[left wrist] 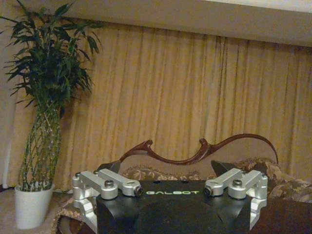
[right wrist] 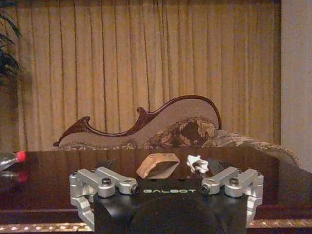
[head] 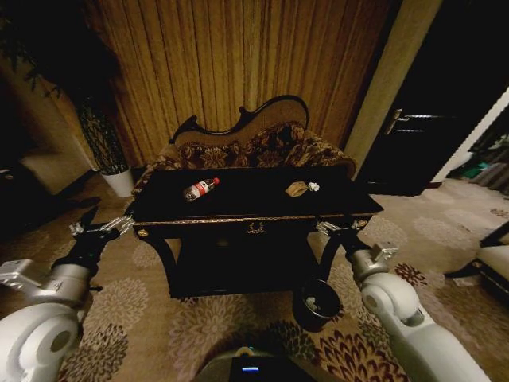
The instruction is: Move to the front of the table and place the trash on the table into the trash bin.
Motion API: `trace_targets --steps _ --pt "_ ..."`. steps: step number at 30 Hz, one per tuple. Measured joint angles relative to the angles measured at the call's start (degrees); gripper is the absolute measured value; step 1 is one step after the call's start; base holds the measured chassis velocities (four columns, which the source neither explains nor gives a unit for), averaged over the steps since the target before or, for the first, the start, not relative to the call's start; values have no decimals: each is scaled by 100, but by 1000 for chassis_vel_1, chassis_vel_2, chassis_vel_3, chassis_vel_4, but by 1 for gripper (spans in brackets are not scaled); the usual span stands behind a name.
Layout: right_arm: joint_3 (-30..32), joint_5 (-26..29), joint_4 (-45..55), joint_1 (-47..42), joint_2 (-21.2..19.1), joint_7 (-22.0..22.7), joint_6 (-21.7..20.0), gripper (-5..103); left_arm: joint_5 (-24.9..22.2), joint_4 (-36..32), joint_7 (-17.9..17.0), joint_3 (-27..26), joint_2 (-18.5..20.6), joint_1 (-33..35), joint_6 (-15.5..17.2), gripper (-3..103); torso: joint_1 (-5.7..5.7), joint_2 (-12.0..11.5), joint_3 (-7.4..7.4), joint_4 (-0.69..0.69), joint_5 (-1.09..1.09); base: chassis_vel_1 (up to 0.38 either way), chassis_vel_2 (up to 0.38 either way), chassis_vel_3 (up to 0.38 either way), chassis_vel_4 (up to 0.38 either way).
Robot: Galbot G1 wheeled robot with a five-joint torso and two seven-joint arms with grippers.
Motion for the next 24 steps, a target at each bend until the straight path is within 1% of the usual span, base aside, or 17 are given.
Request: trace_targets --steps 13,24 --pt "-26 -16 -13 -13 21 -11 7 100 15 0 -2 16 -13 -3 0 100 5 -2 2 0 0 -150 135 153 -142" --pt "-117 -113 -31 -10 25 -32 5 100 34 0 1 16 -39 41 -2 100 -1 0 0 0 0 -11 18 15 -12"
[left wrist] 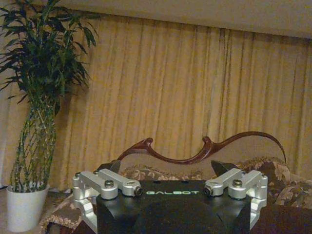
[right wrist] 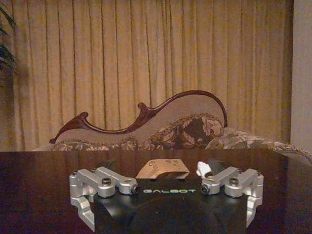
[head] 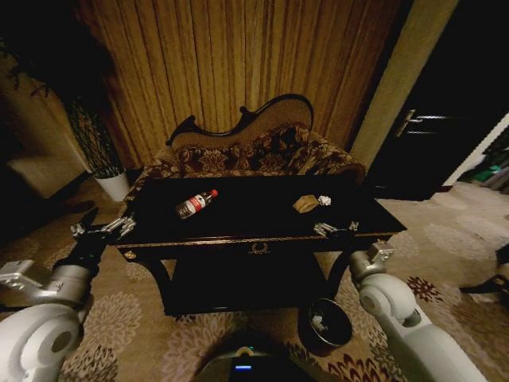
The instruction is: Move to the front of the table and place the trash on the table into the trash bin.
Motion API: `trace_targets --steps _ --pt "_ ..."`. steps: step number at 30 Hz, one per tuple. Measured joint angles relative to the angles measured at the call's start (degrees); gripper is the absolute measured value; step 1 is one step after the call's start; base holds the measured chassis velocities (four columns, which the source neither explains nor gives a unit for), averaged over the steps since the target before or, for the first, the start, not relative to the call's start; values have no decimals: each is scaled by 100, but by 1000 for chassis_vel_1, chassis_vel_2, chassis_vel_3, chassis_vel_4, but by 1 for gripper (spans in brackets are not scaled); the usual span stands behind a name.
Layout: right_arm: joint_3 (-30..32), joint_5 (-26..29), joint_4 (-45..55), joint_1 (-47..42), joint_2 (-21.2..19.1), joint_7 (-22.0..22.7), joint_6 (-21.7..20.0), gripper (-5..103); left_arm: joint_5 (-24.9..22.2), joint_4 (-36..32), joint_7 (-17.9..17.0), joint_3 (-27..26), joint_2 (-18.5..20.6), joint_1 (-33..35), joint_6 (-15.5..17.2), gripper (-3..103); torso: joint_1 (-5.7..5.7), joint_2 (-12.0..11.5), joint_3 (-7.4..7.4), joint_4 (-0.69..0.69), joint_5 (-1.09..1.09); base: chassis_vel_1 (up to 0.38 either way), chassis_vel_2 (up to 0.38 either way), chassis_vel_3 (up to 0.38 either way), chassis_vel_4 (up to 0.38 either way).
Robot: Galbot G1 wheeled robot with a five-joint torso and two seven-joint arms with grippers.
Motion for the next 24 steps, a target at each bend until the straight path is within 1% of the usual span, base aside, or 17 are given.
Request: trace_targets --steps 6,15,18,19,22,23,24 --pt "-20 25 -23 17 6 -26 0 100 9 0 17 -1 -3 2 -3 100 1 0 0 0 0 -52 45 64 -65" --pt "10 2 -35 -27 13 -30 35 100 107 0 25 34 -21 -1 -28 100 3 -1 2 0 0 -109 112 99 -107" --pt "-13 144 -26 -5 19 -20 -137 100 123 0 27 41 -26 10 -31 100 8 -3 3 1 -1 -43 67 77 -78" --pt "-13 144 -26 -5 19 -20 -137 100 123 0 27 41 -26 10 -31 100 8 -3 3 1 -1 -35 49 29 -55" --pt "-28 223 -326 146 19 -9 -332 100 123 0 27 36 -10 10 -31 100 5 -2 2 0 0 0 0 0 0" --pt "-28 304 -415 206 11 11 -454 100 124 0 27 24 2 8 -31 100 3 -2 1 1 1 0 0 0 0" --pt "-28 304 -415 206 11 11 -454 100 124 0 27 24 2 8 -31 100 3 -2 1 1 1 0 0 0 0"
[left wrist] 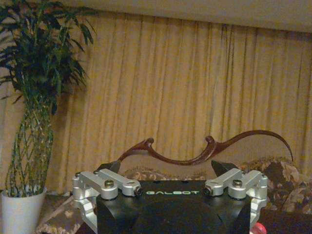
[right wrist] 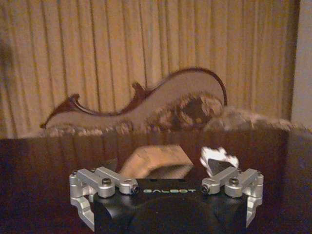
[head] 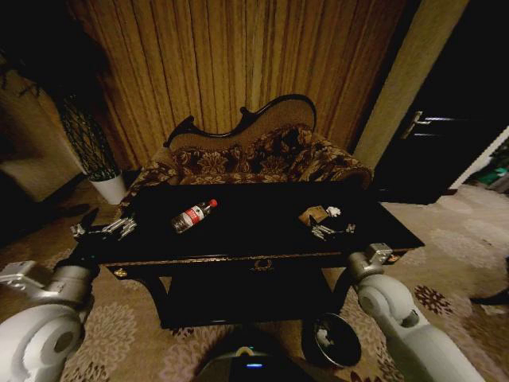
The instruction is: Move to the front of the table and place the trash on the table into the trash bin.
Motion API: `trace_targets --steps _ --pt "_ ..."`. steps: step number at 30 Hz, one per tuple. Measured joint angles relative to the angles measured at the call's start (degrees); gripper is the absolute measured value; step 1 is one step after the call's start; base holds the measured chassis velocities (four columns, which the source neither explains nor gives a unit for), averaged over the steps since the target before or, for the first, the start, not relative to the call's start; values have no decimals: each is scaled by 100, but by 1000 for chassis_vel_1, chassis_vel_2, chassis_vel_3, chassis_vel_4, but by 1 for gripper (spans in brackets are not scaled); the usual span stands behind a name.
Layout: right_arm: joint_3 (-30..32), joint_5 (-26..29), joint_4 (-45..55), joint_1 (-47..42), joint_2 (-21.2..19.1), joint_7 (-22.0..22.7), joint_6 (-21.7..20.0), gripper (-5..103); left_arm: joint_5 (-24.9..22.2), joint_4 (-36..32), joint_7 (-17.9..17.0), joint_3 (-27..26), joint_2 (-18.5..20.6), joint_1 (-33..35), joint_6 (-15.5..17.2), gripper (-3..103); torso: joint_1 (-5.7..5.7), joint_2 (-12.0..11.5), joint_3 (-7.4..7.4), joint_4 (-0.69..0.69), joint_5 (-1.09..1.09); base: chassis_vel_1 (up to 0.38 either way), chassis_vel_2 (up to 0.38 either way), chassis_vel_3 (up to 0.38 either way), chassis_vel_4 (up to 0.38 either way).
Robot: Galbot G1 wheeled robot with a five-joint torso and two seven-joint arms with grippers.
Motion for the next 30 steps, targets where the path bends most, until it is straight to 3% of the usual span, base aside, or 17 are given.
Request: trace_targets --steps 7,15,30 --pt "-46 543 -352 248 -25 120 -414 100 63 0 -15 42 5 -1 -1 100 -2 1 0 -1 0 0 0 0 0" --pt "-188 940 -385 454 -27 133 -493 100 149 0 -31 103 -5 4 -1 100 -1 1 0 -1 -1 0 0 0 0" --pt "-598 884 -533 807 -34 130 -416 100 247 0 -39 186 17 15 0 100 0 0 0 -1 0 0 0 0 0"
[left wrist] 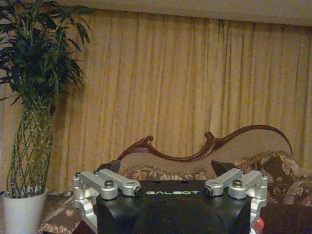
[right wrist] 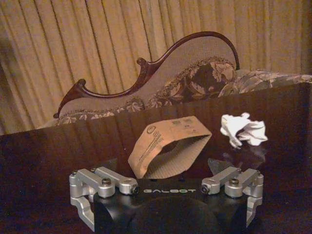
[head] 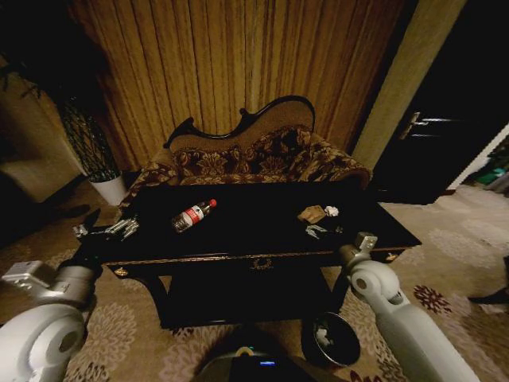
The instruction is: Move to the front of the table and place the trash on the table into the trash bin.
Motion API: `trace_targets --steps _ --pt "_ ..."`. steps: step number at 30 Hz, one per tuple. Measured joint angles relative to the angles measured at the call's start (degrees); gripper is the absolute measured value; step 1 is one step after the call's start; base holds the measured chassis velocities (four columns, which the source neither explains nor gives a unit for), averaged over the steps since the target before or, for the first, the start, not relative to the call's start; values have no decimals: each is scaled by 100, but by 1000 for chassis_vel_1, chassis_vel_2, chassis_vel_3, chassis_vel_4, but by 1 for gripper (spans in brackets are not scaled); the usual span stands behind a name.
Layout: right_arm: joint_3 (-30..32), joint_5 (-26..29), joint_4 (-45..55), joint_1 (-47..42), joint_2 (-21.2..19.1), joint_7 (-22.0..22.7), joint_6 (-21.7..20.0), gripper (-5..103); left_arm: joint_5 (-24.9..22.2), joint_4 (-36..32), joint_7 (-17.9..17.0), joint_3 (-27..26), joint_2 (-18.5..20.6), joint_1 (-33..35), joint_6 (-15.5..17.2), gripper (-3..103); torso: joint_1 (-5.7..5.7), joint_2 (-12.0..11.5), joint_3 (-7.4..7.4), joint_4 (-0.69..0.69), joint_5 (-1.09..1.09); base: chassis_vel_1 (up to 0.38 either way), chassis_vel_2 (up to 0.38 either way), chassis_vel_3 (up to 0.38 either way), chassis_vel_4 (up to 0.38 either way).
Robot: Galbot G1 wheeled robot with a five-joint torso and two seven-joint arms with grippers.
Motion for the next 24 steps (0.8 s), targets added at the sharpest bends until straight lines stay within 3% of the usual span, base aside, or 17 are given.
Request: trace_targets --steps 7,10,22,24 --pt "-201 -93 -194 206 -15 -4 59 103 -5 0 -5 -66 25 -25 -1 100 0 0 0 0 -1 0 0 0 0" --pt "-231 -101 -239 261 -27 -6 69 99 -7 0 -5 -69 8 -24 -2 100 0 0 0 1 0 0 0 0 0" --pt "-192 -52 -231 246 -120 9 153 51 -6 0 -13 -5 13 -66 -11 100 0 0 0 0 0 0 0 0 0" --pt "-195 -45 -226 242 -124 10 152 51 -2 0 -14 11 11 -70 -11 100 0 0 0 0 0 0 0 0 0"
